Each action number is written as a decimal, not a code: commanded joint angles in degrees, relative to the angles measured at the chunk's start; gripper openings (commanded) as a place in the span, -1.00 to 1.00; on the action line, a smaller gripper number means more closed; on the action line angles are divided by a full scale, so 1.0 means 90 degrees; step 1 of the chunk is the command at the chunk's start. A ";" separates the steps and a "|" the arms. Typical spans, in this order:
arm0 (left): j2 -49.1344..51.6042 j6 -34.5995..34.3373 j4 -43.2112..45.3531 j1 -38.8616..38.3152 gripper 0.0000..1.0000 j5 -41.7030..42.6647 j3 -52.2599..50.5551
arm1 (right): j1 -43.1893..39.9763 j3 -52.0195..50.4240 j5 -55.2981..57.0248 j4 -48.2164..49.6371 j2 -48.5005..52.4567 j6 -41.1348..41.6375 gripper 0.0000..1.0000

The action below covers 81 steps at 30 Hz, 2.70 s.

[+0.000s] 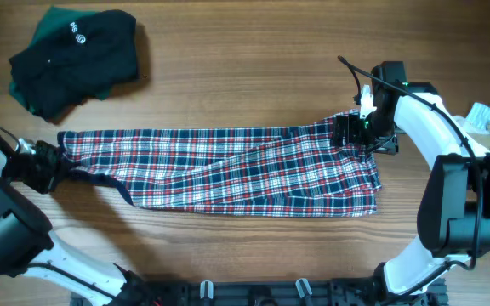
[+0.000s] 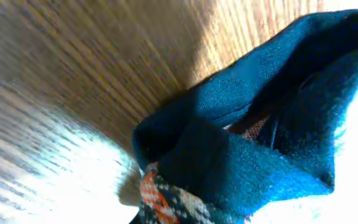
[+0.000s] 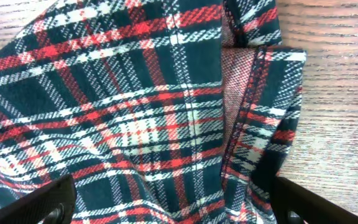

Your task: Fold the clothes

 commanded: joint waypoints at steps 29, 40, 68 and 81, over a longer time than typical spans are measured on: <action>-0.2781 -0.0617 -0.1596 -0.4036 -0.92 -0.0882 -0.0083 | 0.0007 0.0136 -0.0097 0.0087 0.0104 0.0107 1.00; -0.2798 -0.1166 -0.1525 -0.5238 -0.92 -0.0877 -0.0080 | 0.0007 0.0136 -0.0100 0.0148 0.0104 0.0109 0.99; -0.2786 -0.2460 -0.0185 -0.7444 -0.88 -0.0712 -0.0083 | 0.0007 0.0136 -0.0124 0.0148 0.0104 0.0112 0.99; -0.2783 -0.2504 -0.0104 -0.7771 -0.37 -0.0714 -0.0083 | 0.0007 0.0136 -0.0124 0.0143 0.0104 0.0109 0.99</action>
